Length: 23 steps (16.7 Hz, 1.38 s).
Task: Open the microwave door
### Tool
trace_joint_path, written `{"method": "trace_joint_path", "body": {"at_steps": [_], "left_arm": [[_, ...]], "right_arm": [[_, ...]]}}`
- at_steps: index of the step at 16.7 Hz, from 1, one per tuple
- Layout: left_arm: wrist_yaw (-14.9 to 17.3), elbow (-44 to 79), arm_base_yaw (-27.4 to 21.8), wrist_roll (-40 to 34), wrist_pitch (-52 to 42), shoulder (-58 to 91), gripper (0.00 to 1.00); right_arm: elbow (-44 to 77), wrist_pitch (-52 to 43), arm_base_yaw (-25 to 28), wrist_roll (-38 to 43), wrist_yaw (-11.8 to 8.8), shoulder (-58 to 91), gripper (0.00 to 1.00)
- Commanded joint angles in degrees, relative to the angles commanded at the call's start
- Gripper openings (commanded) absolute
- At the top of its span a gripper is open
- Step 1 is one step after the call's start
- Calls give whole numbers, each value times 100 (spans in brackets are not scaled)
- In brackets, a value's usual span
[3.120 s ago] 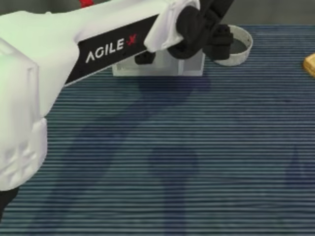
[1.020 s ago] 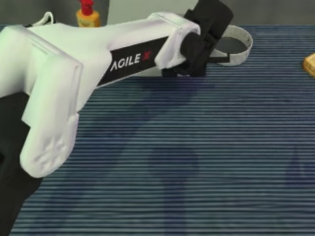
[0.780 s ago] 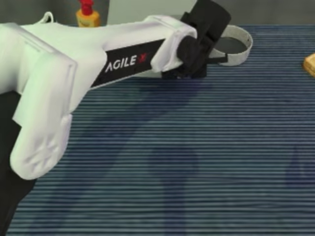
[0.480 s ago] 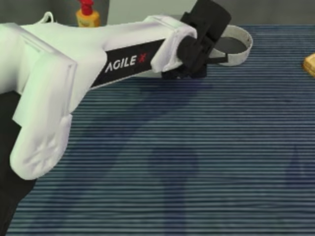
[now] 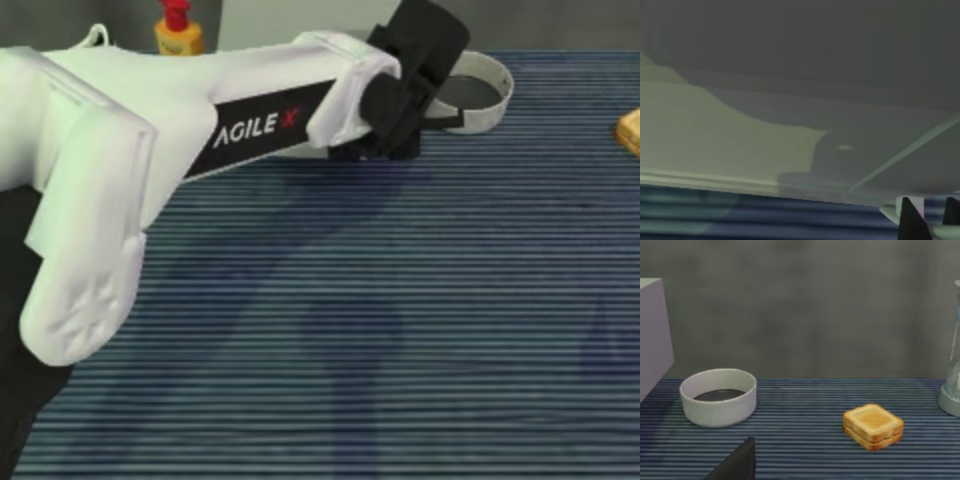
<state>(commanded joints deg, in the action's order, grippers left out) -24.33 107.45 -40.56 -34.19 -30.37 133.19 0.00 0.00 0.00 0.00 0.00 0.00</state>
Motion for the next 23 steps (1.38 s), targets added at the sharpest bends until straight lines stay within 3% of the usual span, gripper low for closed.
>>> {"method": "trace_joint_path", "body": {"at_steps": [23], "left_arm": [[178, -501, 17, 290, 335, -282, 0]], "right_arm": [[0, 0, 0, 0, 0, 0, 100]]}}
